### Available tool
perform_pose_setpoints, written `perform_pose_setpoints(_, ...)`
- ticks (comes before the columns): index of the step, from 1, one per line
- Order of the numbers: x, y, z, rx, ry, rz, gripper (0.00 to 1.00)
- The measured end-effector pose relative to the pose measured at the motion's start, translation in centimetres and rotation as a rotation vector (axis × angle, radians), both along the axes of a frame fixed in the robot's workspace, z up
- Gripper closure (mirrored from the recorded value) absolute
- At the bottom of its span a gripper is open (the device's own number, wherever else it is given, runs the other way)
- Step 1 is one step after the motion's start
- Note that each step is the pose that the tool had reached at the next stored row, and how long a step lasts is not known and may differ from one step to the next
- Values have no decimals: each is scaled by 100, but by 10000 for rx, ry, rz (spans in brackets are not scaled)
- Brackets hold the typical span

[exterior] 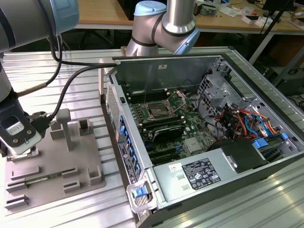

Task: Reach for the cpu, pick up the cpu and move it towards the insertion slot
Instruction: 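Pick up the cpu and move it towards the insertion slot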

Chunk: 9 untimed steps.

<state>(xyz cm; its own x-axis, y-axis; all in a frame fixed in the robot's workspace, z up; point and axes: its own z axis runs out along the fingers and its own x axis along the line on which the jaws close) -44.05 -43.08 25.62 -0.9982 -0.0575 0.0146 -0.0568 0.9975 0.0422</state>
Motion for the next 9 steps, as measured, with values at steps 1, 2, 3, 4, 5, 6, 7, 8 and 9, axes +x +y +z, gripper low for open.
perform_pose_setpoints(1,2,0,2,3,0,0,45)
perform_pose_setpoints(2,3,0,5,4,2,0,45)
perform_pose_setpoints(3,4,0,7,5,4,0,45)
perform_pose_setpoints(4,6,0,10,5,6,0,45)
perform_pose_setpoints(5,7,0,11,7,5,0,45)
perform_pose_setpoints(6,7,1,15,11,8,0,45)
perform_pose_setpoints(7,8,1,15,12,10,-1,45)
perform_pose_setpoints(8,8,0,16,12,12,-1,45)
perform_pose_setpoints(9,8,0,16,12,12,-1,45)
